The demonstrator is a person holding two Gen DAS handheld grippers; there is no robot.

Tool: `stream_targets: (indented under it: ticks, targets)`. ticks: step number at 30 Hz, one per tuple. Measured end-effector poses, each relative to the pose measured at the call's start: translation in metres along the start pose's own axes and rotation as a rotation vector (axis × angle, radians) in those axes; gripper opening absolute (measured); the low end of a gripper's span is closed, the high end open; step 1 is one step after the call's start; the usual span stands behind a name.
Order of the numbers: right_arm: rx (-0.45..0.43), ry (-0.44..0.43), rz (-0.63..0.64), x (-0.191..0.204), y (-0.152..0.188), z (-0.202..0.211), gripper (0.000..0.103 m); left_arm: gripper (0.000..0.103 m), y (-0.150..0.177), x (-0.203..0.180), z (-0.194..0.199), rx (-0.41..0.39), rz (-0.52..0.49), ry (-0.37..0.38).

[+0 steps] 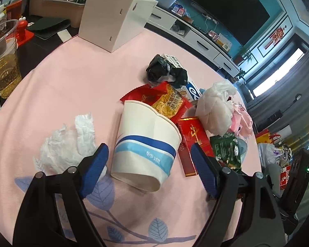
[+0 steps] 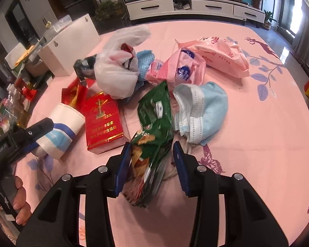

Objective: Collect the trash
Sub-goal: 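Grasp the white paper cups with the left tool while the right tool grasps the green snack bag, then carry the paper cups and green snack bag over the black bin with both tools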

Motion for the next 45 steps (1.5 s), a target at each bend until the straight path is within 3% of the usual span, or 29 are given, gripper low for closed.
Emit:
stream_targets:
  ticks: [4, 10, 14, 19, 23, 29, 34, 45]
  targets:
    - [-0.012, 0.009, 0.009, -0.001, 0.001, -0.001, 0.044, 0.081, 0.003, -0.002, -0.002, -0.001, -0.014, -0.007]
    - [-0.032, 0.040, 0.046, 0.001, 0.002, 0.003, 0.031, 0.080, 0.008, -0.010, -0.008, 0.010, -0.058, -0.047]
    - [-0.050, 0.042, 0.062, -0.002, 0.005, 0.010, 0.016, 0.057, 0.011, -0.013, -0.015, 0.044, -0.065, -0.051]
    - [-0.060, 0.049, 0.059, -0.011, 0.010, 0.020, 0.013, 0.045, 0.012, -0.012, -0.016, 0.042, -0.010, -0.001]
    - [-0.072, 0.050, 0.055, -0.017, 0.014, 0.029, 0.012, 0.044, 0.015, -0.009, -0.007, 0.012, 0.053, 0.007]
    - [-0.107, 0.021, 0.041, -0.025, 0.018, 0.053, 0.012, 0.045, 0.017, -0.023, 0.039, -0.106, 0.039, 0.068]
    - [-0.131, 0.013, 0.037, -0.027, 0.019, 0.067, 0.012, 0.045, 0.027, -0.021, 0.055, -0.117, 0.066, 0.050]
    - [-0.172, -0.024, 0.010, -0.036, 0.030, 0.092, 0.012, 0.045, 0.034, -0.046, 0.088, -0.173, -0.024, 0.077]
Point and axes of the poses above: each gripper's, at about its wrist camera, not at the fingertips, and z roughly against the way its jaws point, x to its left, y to its underside, the point moved 4 cm from there along -z, roughly the way its jaws point, and after that the axes turned 3 degrees about -z, right-handed, at the moved point
